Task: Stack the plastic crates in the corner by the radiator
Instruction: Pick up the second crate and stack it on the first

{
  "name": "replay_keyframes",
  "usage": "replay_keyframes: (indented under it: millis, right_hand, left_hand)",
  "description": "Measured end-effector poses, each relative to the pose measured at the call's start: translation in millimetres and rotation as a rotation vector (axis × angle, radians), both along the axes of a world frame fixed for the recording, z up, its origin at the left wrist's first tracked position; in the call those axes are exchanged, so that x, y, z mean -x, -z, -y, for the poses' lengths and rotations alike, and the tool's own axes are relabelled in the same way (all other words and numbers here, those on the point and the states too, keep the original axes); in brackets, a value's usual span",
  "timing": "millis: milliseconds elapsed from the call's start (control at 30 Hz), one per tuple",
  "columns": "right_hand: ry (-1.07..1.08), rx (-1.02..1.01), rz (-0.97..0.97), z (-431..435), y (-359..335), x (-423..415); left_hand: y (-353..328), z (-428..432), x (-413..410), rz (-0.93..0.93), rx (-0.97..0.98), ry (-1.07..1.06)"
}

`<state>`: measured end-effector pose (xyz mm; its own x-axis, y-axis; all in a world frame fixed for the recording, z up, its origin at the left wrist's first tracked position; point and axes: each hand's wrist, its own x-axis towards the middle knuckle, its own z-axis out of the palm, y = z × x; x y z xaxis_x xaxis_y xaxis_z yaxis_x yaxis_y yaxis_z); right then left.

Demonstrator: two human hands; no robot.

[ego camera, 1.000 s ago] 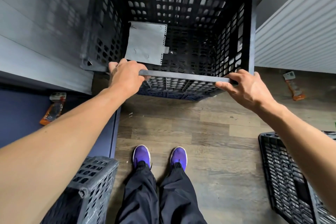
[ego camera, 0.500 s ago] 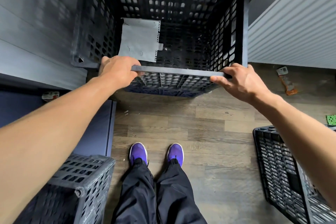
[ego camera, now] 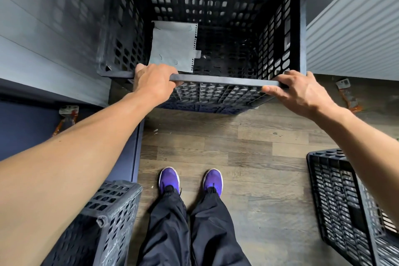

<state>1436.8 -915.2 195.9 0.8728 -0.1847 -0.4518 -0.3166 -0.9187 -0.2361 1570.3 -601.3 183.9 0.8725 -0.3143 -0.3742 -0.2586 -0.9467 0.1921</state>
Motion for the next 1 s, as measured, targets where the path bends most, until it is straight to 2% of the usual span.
replay_keyframes:
  millis: [167,367,500,667,1000]
  right_hand:
    - [0.012,0.065,-0.118,-3.6,2.3,11.6]
    - [-0.051,0.407,0.005,-24.6,-0.6,15.1]
    - [-0.029,0.475,0.086,-40.6,-2.3,11.4]
    - [-0.151,0.339,0.236,-67.6,-1.3,-6.1]
    - [-0.307,0.133,0.234,-148.9,7.1,-68.6]
  left_hand:
    - [7.0,1.8,10.5,0.026,-0.026,0.085]
    - [1.0,-7.6,2.5,-0.020,0.047,0.180]
    - [-8.7,-23.7,-9.0,-0.077,0.115,0.238]
    - [-20.8,-60.6,-26.4,-0.026,0.019,0.221]
    - [-15.0,-83.6,-38.9,-0.009,0.000,0.158]
